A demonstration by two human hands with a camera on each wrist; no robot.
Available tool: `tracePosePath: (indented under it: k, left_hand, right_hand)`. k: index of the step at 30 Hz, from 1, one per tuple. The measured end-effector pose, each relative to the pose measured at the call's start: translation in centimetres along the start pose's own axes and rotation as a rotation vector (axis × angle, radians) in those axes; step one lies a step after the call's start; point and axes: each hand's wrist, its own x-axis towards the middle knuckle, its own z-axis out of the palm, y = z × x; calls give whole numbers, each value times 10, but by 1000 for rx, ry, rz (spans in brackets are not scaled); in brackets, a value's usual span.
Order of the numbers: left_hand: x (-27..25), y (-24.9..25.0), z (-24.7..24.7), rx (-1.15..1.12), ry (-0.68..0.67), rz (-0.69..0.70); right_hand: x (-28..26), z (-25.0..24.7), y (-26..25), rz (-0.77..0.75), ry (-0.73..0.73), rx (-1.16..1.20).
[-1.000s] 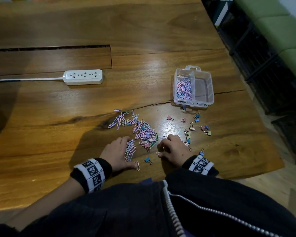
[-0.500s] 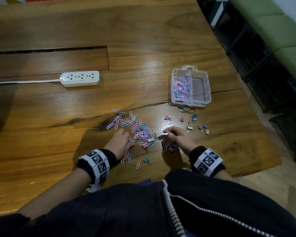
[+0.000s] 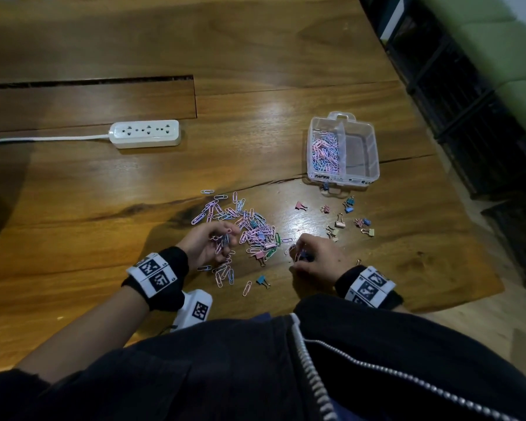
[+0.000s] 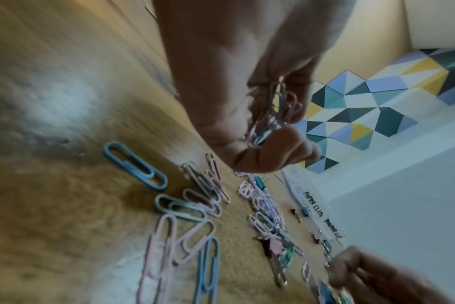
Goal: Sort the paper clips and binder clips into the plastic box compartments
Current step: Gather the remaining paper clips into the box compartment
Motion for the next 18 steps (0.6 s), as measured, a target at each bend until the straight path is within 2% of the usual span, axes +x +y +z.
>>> tracePosePath:
  k: [2,4,6,9,11,12,14,18]
  left_hand:
    - [-3,-3,2,37,-51,-37]
    - [-5,-8,5,179,-83,-78]
    - [-7,-14,12,520,-99,-71]
    - [-10,-24,22,1153,-123,51]
    - [-13,-30,28,1536,-58,112]
    - [-13,-32,30,1656,-37,131]
    - [-11,-37,34,1757,-31,173]
    - [-6,-41,32,1748,-74,200]
  right_hand:
    - [-1,1,1,-49,14,-83]
    - [0,1,1,-66,32,-117]
    - [4,1,2,-60,53,-149]
    - [11,-3,3,-34,62,-167]
    - [14,-7,4,-22,38,-154]
    - [15,-8,5,-20,25,-157]
    - [16,-13,8,2,14,-77]
    - [17,-32,17,93,100,346]
